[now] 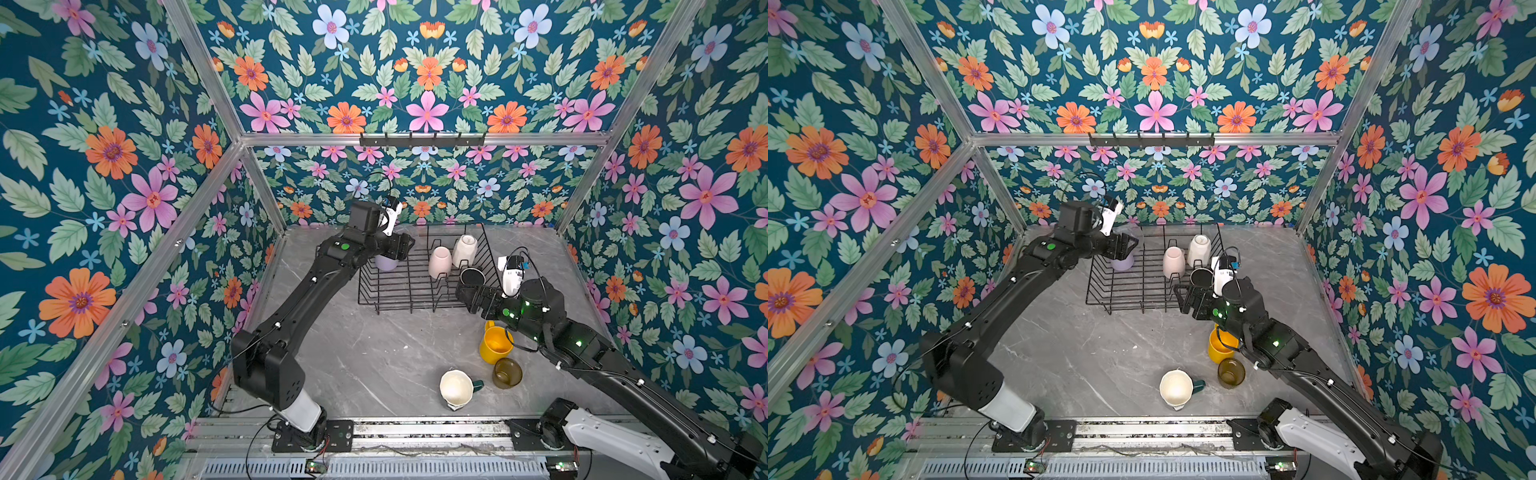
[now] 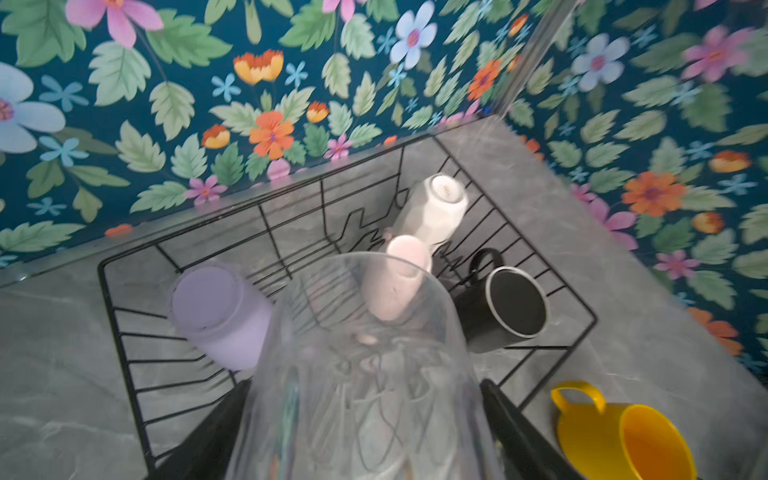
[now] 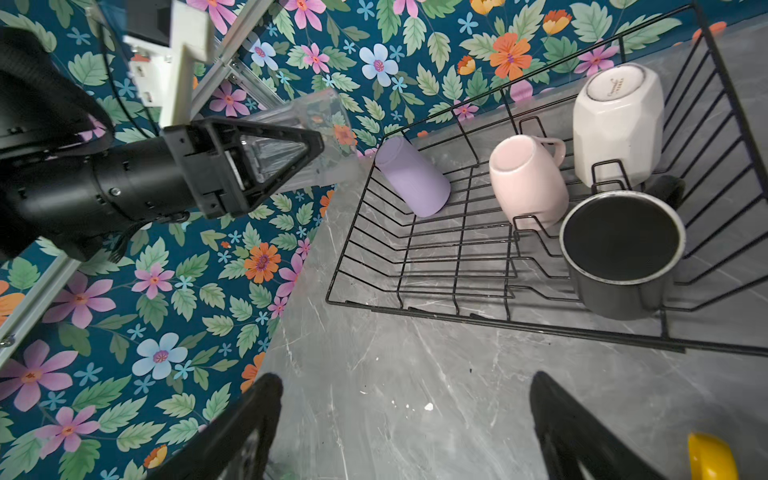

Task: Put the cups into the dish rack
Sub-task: 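Carry the clear cup over the rack with the left gripper while the right gripper withdraws, then lower the clear cup upside down into the rack beside the lilac cup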

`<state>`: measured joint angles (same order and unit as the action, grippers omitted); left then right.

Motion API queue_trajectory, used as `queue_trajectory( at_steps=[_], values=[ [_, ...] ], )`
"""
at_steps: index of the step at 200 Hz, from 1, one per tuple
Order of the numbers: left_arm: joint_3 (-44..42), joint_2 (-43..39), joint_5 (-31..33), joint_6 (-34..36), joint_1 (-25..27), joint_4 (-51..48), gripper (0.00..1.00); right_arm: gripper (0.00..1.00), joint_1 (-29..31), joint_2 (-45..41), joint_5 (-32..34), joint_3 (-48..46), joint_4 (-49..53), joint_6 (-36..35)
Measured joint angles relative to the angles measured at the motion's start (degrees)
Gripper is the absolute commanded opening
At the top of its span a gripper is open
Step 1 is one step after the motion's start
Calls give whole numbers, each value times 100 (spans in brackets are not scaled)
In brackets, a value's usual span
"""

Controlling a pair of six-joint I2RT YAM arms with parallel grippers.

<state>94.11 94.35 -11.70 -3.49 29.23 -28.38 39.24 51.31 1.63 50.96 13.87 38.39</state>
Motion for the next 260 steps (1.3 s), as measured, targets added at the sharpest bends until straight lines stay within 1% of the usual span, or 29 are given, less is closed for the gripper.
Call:
queue_trajectory(
  at_steps=[19, 37, 89, 120, 181, 260],
  values=[
    [442, 452, 437, 87, 192, -304, 0, 94, -46, -109, 2, -87, 24, -2],
    [765, 841, 693, 173, 330, -505, 0, 94, -101, -238, 4, -195, 57, -2],
    [1528, 1969, 1351, 212, 435, -977, 0, 94, -376, -734, -2, -568, 262, 42],
    [1823, 2409, 1639, 216, 501, -1091, 0, 94, -435, -929, -31, -664, 282, 46],
    [2090, 3104, 2065, 232, 535, -1104, 1, 94, -492, -1093, -105, -820, 310, 114],
    [2308, 3650, 2170, 236, 535, -1078, 7, 94, -562, -1147, -125, -826, 444, 111]
  ],
)
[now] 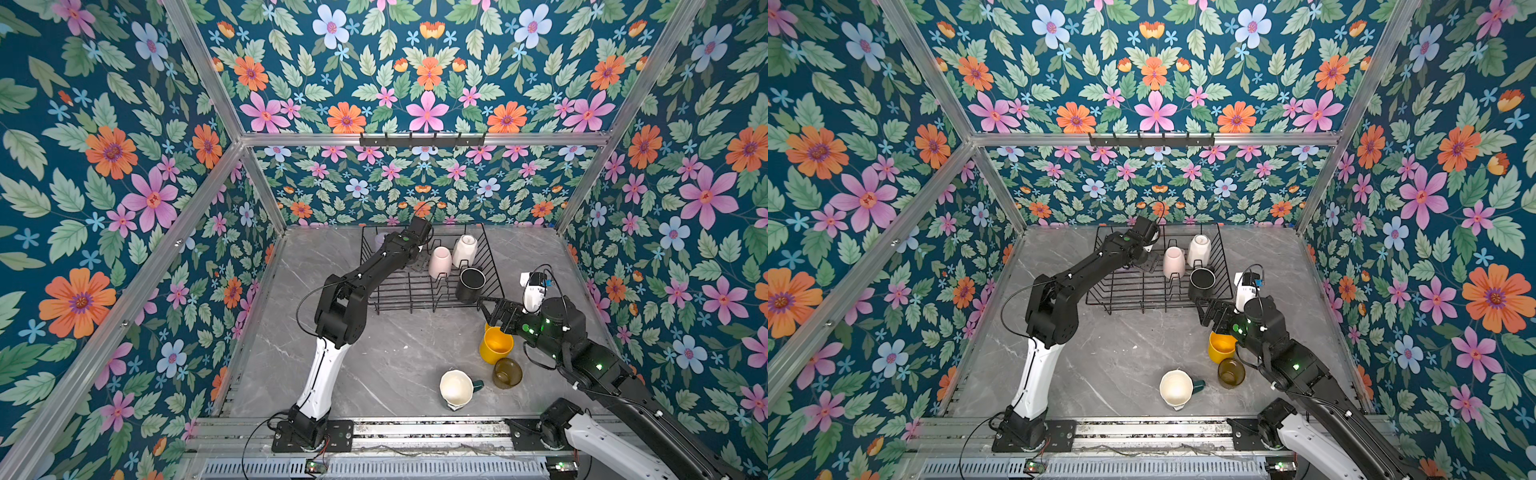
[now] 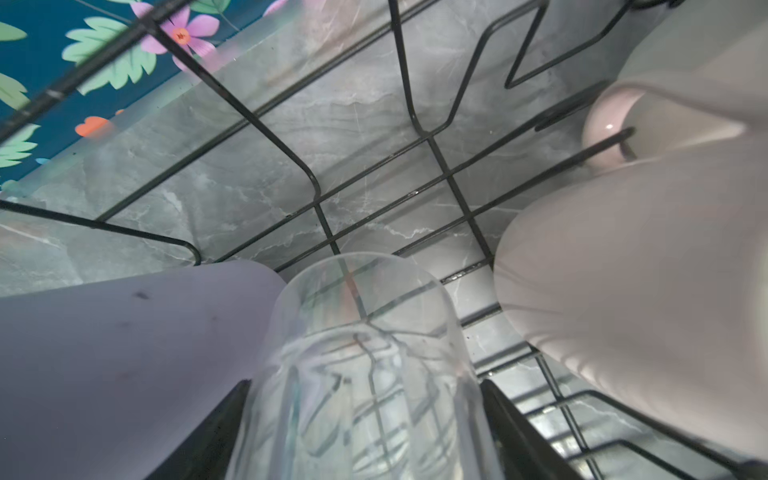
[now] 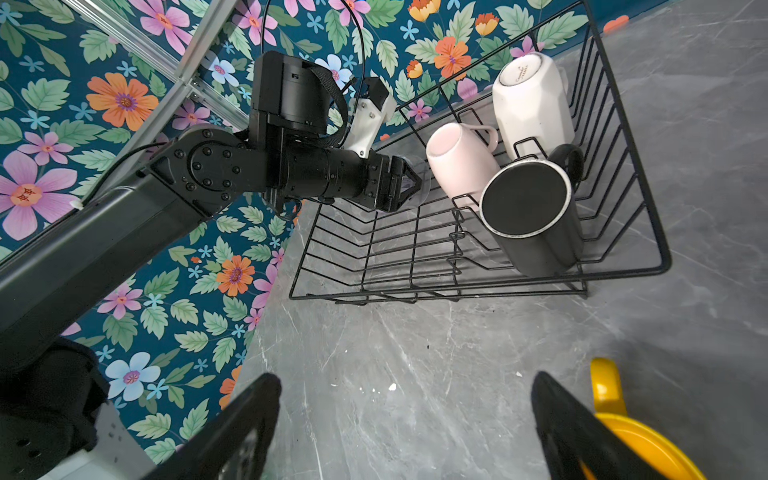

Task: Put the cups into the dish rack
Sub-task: 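Lower the clear cup upside down into the rack beside the lilac cup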

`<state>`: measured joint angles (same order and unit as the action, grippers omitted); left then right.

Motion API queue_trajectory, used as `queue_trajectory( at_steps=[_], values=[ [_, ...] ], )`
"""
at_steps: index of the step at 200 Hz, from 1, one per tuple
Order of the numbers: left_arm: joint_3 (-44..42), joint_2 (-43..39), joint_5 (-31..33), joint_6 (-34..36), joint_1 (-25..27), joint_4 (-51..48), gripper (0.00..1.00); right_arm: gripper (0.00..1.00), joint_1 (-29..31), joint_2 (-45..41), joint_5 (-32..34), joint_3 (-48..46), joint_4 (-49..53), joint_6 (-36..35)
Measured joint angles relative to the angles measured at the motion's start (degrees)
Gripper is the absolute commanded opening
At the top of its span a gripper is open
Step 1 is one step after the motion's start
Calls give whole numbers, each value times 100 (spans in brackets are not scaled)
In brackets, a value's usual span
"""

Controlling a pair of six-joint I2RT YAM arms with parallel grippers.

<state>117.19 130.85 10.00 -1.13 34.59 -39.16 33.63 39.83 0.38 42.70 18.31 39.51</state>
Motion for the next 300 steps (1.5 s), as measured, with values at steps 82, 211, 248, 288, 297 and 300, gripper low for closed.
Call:
queue_trajectory(
  at_steps=[82, 211, 248, 288, 297, 300],
  values=[
    [50, 181, 9, -4, -42, 83, 41, 94, -13, 61, -20, 35, 20, 0],
    [4, 105, -103, -28, -96, 146, 97, 94, -37, 118, -24, 50, 4, 2],
    [-26, 4, -188, -37, -96, 229, 99, 94, -37, 114, -31, 50, 9, 2],
    [-273, -297, -289, -74, -96, 361, 99, 94, -48, 103, -42, 70, 76, 2],
    [-348, -400, -313, -107, -96, 402, 99, 93, -46, 103, -35, 87, 118, 0],
    [-374, -433, -323, -125, -96, 420, 99, 93, -46, 105, -33, 96, 129, 0]
  ],
)
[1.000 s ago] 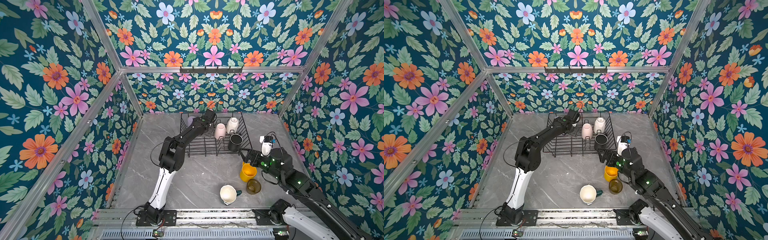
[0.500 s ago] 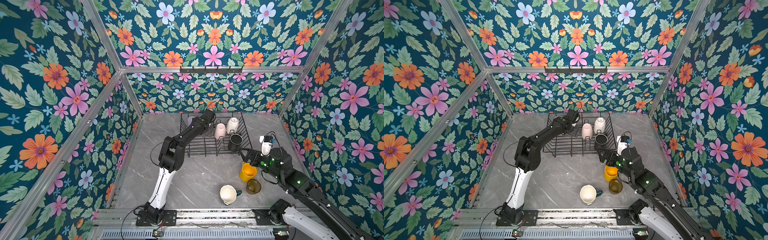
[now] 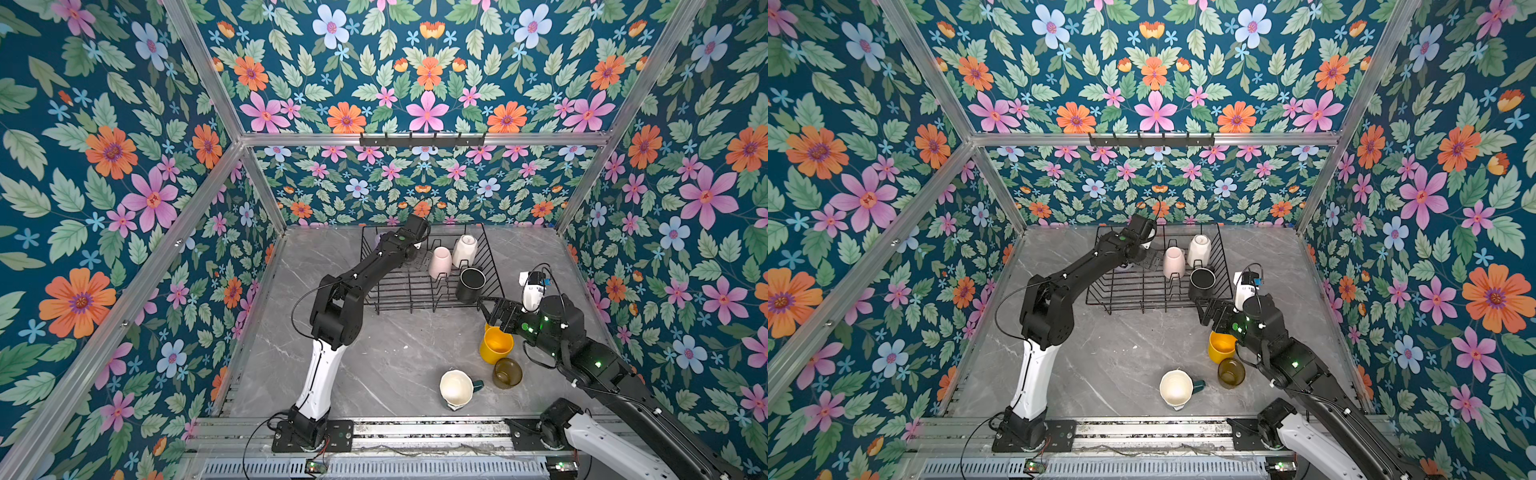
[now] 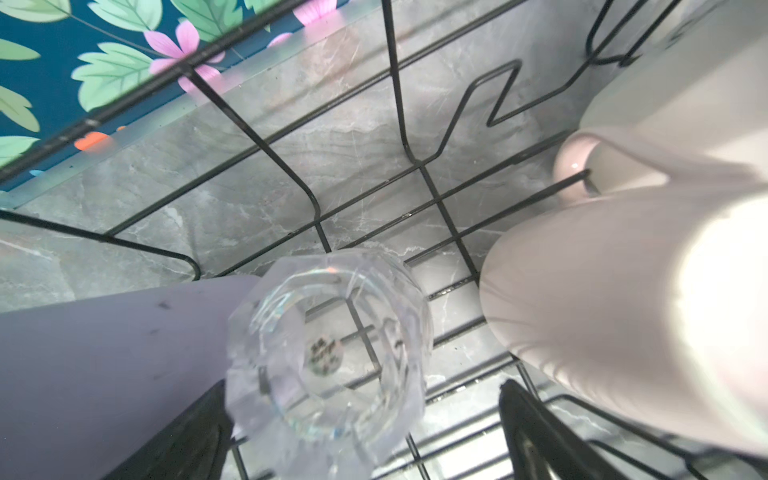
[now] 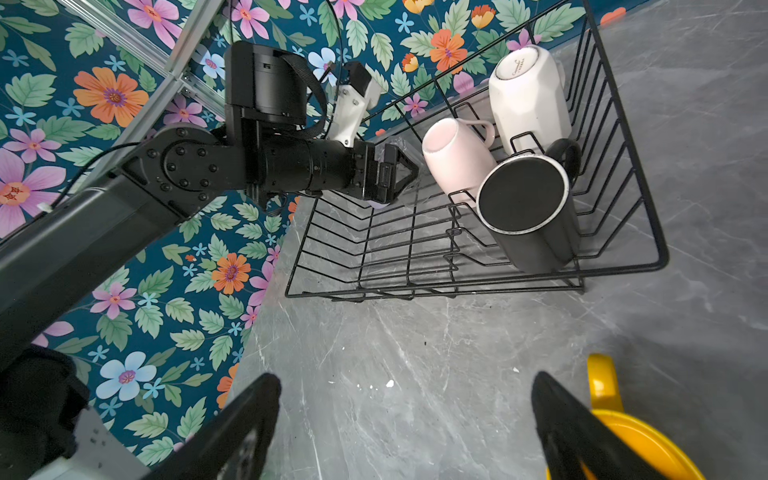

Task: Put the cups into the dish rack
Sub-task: 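Lower the clear cup upside down into the rack beside the lilac cup, then open and raise the left gripper while the right gripper moves to the cream-and-green mug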

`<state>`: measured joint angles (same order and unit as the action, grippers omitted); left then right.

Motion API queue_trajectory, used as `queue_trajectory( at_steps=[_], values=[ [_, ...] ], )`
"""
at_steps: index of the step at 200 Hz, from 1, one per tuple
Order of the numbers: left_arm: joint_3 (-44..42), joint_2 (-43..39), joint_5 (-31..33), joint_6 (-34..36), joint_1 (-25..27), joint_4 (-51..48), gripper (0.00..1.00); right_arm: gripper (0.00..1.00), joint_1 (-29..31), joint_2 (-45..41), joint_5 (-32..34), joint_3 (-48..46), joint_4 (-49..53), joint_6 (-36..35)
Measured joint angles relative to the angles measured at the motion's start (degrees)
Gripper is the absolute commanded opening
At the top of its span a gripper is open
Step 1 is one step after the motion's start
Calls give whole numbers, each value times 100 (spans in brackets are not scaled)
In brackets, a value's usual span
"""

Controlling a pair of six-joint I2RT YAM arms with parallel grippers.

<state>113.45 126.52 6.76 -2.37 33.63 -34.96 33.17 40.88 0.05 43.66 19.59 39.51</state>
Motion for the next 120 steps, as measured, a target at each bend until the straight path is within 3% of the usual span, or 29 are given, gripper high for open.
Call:
queue_trajectory(
  at_steps=[55, 91, 120],
  values=[
    [-809, -1038, 42, -127, -17, 579, 100, 91, 0, 407, 243, 437, 651, -223],
    [-1893, -2358, 245, -280, -98, 1283, 100, 83, 0, 883, 323, 772, 1250, -549],
    [-2977, -3576, 304, -485, -299, 1985, 100, 74, 44, 1311, 9, 1008, 1622, -778]
  ],
)
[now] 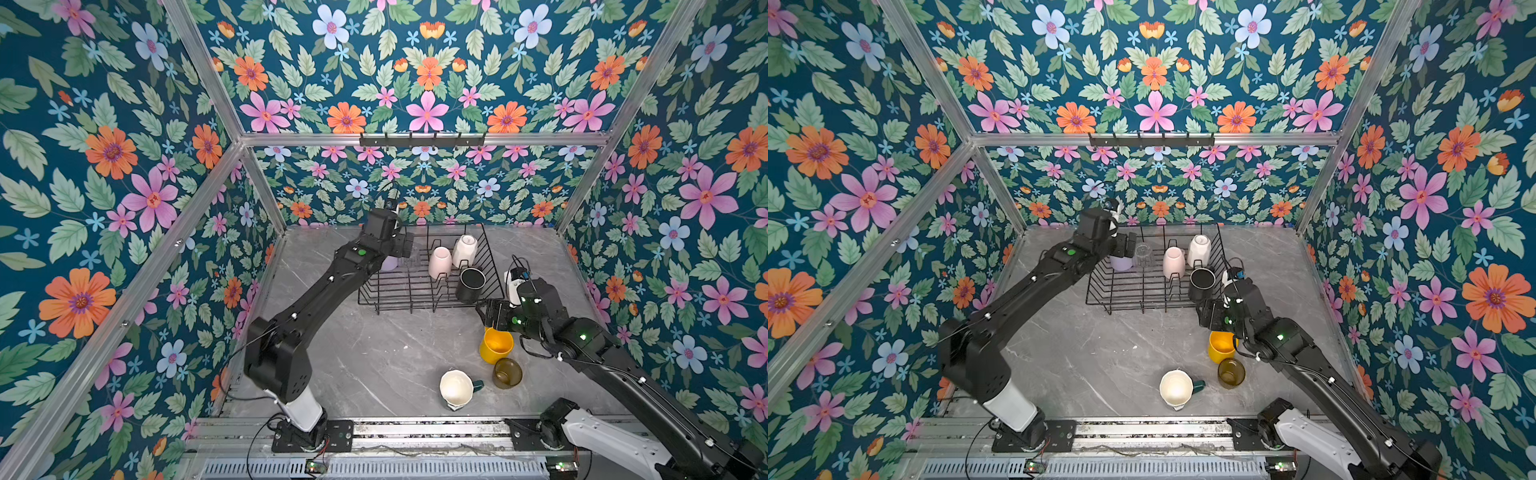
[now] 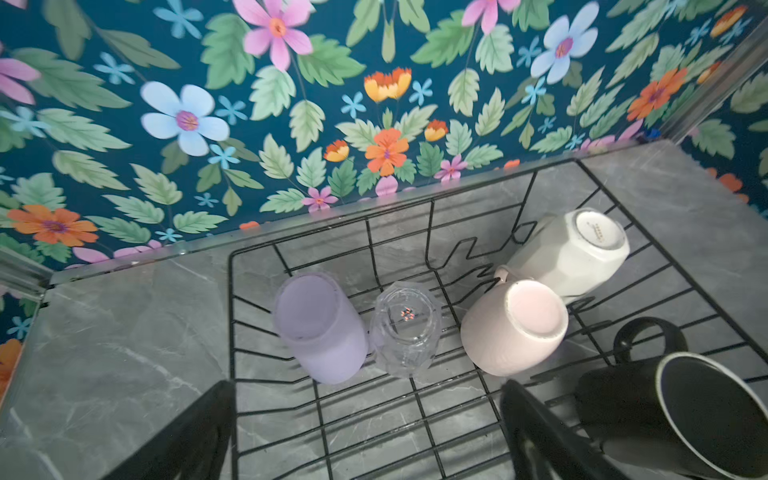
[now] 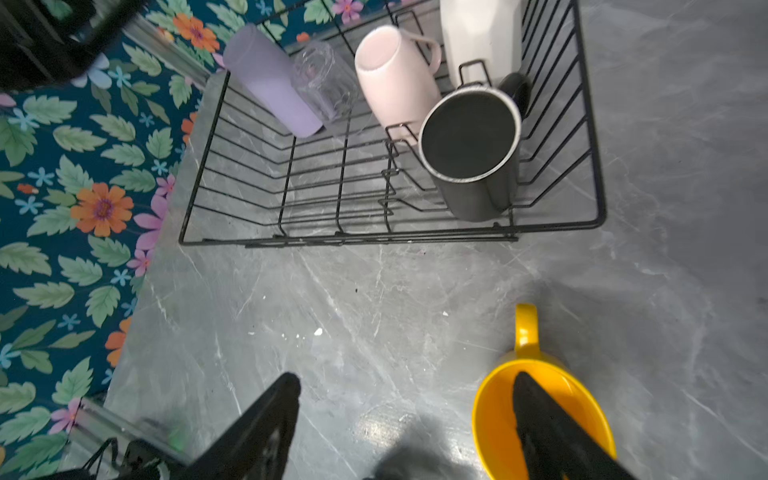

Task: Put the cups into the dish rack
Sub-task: 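Open and raise the left gripper while the right gripper moves to the cream-and-green mug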

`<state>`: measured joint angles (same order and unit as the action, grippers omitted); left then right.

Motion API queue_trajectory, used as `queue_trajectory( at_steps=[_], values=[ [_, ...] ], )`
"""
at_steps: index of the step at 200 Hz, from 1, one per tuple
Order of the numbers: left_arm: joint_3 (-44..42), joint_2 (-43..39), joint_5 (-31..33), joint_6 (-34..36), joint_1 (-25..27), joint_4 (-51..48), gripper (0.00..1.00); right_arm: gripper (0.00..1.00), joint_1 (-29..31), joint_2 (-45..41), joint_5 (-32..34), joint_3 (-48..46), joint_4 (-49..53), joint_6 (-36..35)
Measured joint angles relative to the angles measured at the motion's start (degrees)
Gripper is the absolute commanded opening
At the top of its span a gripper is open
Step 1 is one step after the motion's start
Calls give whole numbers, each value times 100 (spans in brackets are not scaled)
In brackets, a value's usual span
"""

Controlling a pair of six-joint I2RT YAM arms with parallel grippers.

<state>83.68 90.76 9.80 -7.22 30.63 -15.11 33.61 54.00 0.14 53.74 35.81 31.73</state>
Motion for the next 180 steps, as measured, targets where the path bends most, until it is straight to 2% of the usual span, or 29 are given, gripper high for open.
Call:
queue_trajectory(
  at_steps=[37, 60, 79, 104, 147, 180],
  values=[
    [-1322, -1438, -138, -372, -625, 610, 100, 67, 479, 177, -319, 61, 385, -192],
    [-1923, -2184, -671, -839, -1283, 859, 100, 60, 815, 184, -479, 52, 579, -210],
    [-2208, -2621, -1003, -1104, -1565, 960, 100, 56, 1021, 184, -485, 17, 723, -205],
    [-2374, -2962, -1370, -1259, -1641, 1038, 100, 54, 1368, 201, -553, -37, 911, -184],
    [-2566, -3156, -1436, -1392, -1751, 1067, 100, 52, 1910, 452, -568, -92, 1222, -120],
    [-2610, -3187, -1561, -1513, -1814, 1069, 100, 48, 2081, 597, -568, -160, 1379, -52]
  ],
)
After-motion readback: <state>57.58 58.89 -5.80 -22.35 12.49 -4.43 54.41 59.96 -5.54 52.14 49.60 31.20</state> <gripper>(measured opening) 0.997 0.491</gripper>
